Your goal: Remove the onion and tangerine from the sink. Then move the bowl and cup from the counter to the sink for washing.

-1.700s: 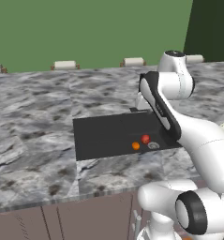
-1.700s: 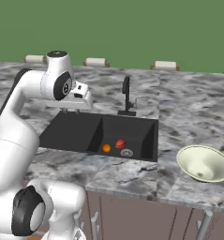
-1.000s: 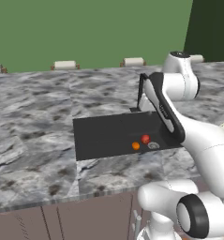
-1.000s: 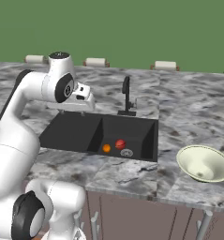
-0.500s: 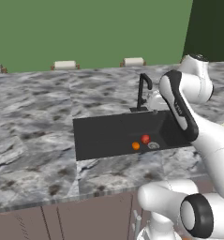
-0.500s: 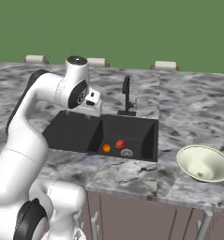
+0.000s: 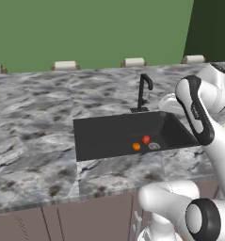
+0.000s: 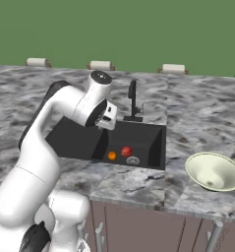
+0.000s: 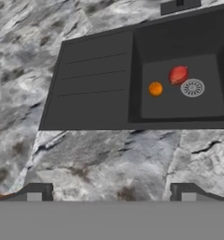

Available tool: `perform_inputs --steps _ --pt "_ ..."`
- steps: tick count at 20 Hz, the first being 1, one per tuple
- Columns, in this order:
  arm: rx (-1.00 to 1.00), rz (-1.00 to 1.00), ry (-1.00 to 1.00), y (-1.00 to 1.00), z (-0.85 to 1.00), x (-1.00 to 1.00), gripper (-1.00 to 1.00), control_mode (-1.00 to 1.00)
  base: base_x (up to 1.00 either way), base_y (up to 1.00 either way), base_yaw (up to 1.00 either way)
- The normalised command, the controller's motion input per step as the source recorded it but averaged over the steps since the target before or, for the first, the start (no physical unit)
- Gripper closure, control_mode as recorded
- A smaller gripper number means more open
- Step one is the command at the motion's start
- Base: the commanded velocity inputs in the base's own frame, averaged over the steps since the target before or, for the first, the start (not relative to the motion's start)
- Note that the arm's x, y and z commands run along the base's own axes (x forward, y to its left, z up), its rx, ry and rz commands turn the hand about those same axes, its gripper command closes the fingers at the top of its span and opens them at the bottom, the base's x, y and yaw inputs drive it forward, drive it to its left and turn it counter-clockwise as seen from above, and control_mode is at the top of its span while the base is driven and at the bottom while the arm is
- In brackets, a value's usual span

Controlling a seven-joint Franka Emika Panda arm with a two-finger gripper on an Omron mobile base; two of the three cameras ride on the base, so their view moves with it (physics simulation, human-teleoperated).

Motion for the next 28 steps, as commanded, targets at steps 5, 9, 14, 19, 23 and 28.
perform_inputs --steps 5,9,14,19,23,28 --pt "0.11 0.00 -0.01 -0.23 -0.22 0.05 -1.00 -1.00 0.00 0.00 0.00" --pt "0.07 0.00 0.00 -0.21 -0.24 0.17 -1.00 -1.00 0.00 0.00 0.00" --pt "0.06 0.00 0.04 -0.14 -0.21 0.29 -1.00 -1.00 0.00 0.00 0.00" --pt "0.00 0.00 0.00 -0.07 -0.22 0.33 -1.00 -1.00 0.00 0.00 0.00" --pt "0.00 0.00 0.00 -0.11 -0.24 0.34 -1.00 -1.00 0.00 0.00 0.00" --pt "0.05 0.00 0.01 -0.12 -0.25 0.35 -1.00 -1.00 0.00 0.00 0.00"
